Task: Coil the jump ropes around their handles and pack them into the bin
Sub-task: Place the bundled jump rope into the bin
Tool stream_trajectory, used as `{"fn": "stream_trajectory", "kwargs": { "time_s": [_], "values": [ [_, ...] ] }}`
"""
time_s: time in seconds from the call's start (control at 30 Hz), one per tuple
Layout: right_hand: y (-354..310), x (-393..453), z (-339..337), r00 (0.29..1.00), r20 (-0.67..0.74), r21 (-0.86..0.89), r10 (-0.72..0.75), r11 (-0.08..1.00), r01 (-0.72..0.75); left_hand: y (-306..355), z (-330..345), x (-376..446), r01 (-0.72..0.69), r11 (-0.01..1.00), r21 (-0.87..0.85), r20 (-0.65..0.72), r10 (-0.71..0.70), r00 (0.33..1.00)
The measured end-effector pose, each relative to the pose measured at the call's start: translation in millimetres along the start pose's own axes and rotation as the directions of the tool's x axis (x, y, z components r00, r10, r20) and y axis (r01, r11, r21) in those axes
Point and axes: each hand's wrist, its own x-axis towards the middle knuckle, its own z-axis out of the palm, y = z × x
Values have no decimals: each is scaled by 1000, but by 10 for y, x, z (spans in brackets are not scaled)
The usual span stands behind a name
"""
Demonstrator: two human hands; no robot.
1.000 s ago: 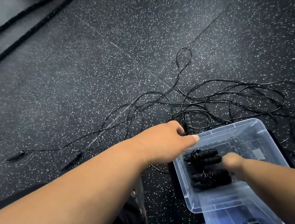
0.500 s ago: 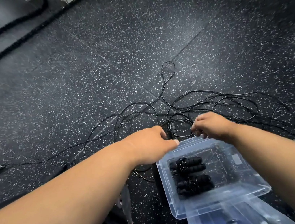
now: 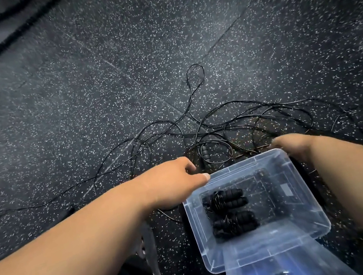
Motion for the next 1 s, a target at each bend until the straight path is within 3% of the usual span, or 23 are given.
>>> {"fn": "stream_trajectory", "kwargs": {
  "time_s": [0.07, 0.27, 0.37, 0.43, 0.53, 0.63, 0.83, 1.0],
  "values": [
    [121, 45, 5, 996, 64, -22, 54, 998, -53, -15, 4, 69, 8, 1000, -7, 18, -8, 1000],
    [14, 243, 49, 992, 118, -354, -49, 931, 89, 4, -26, 226, 34, 999, -38, 30, -33, 999],
    [6, 214, 14, 998, -33, -273, -55, 961, 44, 40, -24, 231, 36, 998, -48, 52, -33, 998],
    [-88, 119, 14, 986, -124, -199, -114, 976, 88, 52, -27, 219, 37, 998, -49, 45, -34, 998],
    [-362, -127, 39, 962, -104, -180, -254, 956, 233, 71, -46, 174, 37, 998, -42, 20, -37, 999],
    [-703, -409, 111, 907, -48, -265, -419, 880, 393, 96, -63, 75, 32, 998, -46, -6, -33, 999],
    [-1271, -1147, 497, 764, 8, -220, -645, 744, 631, 112, -92, -155, -46, 996, -82, -170, 31, 985],
    [-1500, -2155, 906, 615, 105, -289, -782, 567, 771, 74, -45, -282, -139, 958, -250, -315, 55, 948]
  ]
}}
